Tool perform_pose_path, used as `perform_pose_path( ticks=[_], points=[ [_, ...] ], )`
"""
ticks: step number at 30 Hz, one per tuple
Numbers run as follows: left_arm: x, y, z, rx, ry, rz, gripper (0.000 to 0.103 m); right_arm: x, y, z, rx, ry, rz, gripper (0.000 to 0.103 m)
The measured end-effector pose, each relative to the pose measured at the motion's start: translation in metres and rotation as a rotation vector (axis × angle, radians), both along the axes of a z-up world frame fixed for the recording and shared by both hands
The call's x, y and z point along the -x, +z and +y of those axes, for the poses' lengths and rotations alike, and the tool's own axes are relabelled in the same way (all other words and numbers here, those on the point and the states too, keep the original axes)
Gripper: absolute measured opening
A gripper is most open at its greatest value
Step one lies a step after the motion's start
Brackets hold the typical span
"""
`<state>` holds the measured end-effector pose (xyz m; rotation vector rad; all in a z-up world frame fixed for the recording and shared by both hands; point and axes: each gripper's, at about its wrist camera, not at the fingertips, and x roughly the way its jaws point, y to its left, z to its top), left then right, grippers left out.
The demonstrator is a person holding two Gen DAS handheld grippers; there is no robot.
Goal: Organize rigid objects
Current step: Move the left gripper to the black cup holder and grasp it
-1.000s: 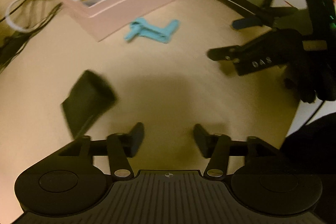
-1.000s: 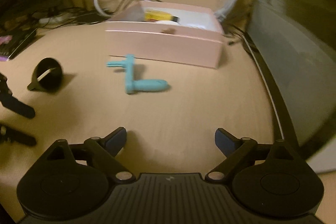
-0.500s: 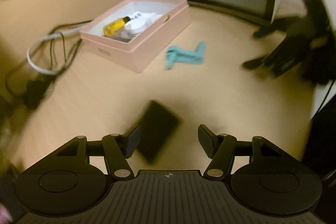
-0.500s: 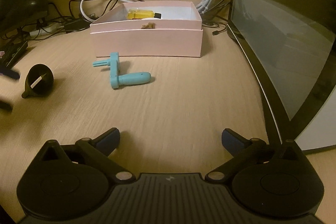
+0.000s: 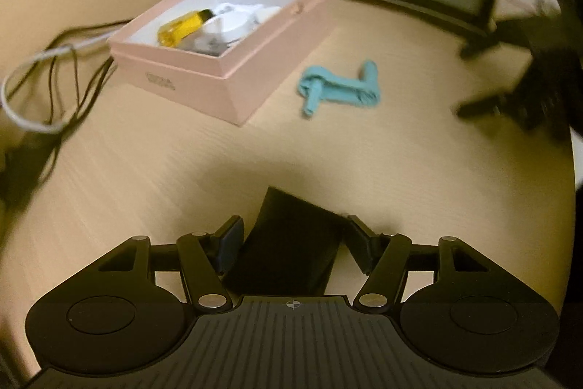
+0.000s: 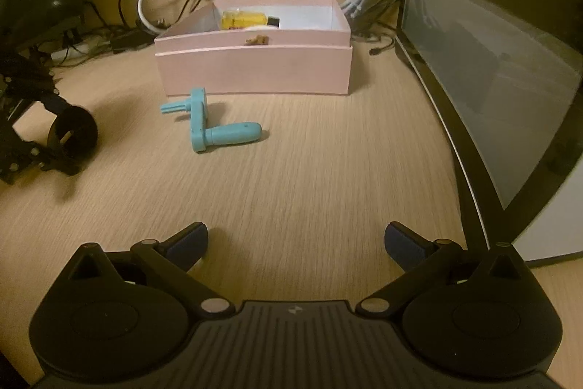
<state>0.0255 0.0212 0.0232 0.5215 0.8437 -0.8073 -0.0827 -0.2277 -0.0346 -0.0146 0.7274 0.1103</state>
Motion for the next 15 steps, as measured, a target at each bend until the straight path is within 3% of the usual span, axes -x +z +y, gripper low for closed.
perform_pose_path(
  ticks=[4, 12, 15],
  points=[
    [0.003, -0.001, 0.000, 0.076, 0.115, 0.035, 0.055, -0.007, 0.003, 0.001, 0.011, 0.014, 0.048, 0.103],
    [0.023, 0.002, 0.006, 0.109, 0.509, 0.038, 0.053, -0.031, 0.008, 0.017, -0.037, 0.015, 0.048, 0.103],
    [0.031, 0.004, 0.009, 0.116, 0.608, 0.045, 0.053, -0.042, 0.008, 0.030, -0.036, 0.021, 0.024, 0.103]
  ],
)
